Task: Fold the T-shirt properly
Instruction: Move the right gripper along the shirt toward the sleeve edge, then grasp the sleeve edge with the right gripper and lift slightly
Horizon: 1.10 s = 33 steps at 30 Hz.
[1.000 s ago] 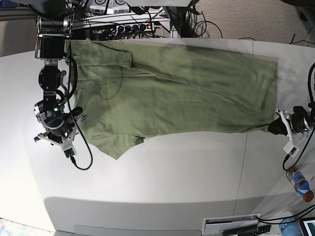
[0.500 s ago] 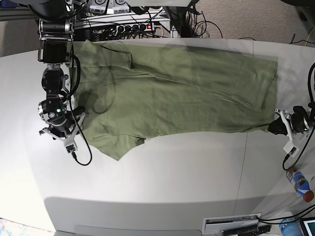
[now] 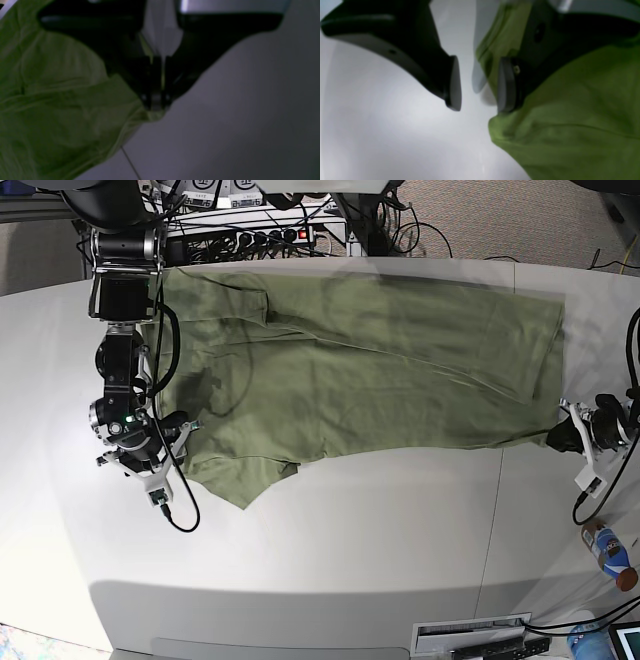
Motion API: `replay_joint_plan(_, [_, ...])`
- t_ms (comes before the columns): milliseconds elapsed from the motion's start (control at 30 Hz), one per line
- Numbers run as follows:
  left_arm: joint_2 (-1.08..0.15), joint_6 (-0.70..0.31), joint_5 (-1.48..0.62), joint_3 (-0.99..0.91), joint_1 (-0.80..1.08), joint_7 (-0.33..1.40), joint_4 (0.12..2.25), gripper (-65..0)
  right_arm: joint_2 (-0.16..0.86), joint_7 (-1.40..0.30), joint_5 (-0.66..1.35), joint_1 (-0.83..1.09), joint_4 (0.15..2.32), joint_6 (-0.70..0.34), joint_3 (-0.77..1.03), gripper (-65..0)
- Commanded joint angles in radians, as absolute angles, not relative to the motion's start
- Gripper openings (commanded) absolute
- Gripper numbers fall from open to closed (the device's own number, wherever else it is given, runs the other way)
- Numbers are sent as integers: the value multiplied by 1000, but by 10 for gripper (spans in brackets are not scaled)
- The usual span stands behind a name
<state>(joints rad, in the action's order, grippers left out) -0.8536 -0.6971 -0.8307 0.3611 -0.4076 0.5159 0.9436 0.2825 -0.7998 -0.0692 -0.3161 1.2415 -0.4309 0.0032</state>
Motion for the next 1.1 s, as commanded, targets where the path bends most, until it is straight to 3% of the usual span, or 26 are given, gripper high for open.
replay_joint_plan(0, [-878, -698, -841, 353, -429, 497, 954, -650, 297, -794, -64, -346, 1254, -426, 7, -404])
replay_joint_plan(33, [-878, -698, -841, 353, -429, 497, 954, -650, 297, -804, -64, -346, 1254, -426, 7, -420])
replay_joint_plan(167, [-878, -698, -841, 353, -429, 497, 954, -650, 297, -840, -63, -346, 1254, -426, 7, -640])
replay_joint_plan(767, [-878, -698, -841, 353, -429, 493, 954, -650, 297, -926, -1, -346, 1446, -426, 7, -650])
replay_joint_plan(800, [-878, -698, -841, 353, -429, 491, 954, -650, 297, -939, -1, -346, 1437, -426, 7, -605])
replay_joint_plan(900, [-878, -698, -841, 353, -429, 477, 954, -650, 297, -944, -2, -347, 1408, -426, 7, -364])
replay_joint_plan(1067, [-878, -698, -828, 353, -429, 475, 954, -650, 297, -984, -36, -346, 1393, -425, 7, -338])
